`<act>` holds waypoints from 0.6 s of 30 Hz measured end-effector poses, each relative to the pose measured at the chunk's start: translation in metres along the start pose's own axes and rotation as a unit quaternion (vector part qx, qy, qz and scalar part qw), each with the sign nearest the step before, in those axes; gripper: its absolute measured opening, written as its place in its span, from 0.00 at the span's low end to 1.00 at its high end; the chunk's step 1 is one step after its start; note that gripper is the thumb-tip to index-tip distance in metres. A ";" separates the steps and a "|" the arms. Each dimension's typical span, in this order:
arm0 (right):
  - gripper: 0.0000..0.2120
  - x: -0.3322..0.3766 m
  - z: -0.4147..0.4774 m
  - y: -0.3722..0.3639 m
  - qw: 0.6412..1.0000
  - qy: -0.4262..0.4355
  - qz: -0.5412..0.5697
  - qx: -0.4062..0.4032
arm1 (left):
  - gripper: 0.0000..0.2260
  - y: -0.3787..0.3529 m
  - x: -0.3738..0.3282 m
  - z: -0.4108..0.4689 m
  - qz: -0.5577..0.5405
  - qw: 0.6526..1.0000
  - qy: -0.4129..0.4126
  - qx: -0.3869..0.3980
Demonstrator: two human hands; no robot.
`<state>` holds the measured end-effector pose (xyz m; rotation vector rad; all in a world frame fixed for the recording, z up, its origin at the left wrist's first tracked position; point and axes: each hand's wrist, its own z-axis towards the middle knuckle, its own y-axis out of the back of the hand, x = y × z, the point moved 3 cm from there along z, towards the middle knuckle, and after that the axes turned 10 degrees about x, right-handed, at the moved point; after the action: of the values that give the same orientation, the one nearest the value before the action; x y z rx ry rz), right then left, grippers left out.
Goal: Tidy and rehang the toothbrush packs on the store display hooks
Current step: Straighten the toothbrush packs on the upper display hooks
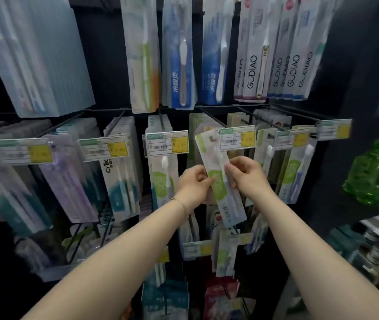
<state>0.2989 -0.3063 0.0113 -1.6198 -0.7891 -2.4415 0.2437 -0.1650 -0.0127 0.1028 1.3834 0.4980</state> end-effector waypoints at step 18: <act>0.06 -0.012 0.007 -0.002 0.997 -0.011 0.007 -0.070 | 0.07 0.005 -0.012 0.005 0.055 0.998 -0.013 0.016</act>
<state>0.3091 -0.3036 0.0016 -1.6966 -0.6194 -2.5253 0.2459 -0.1638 0.0013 0.2114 1.3661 0.5656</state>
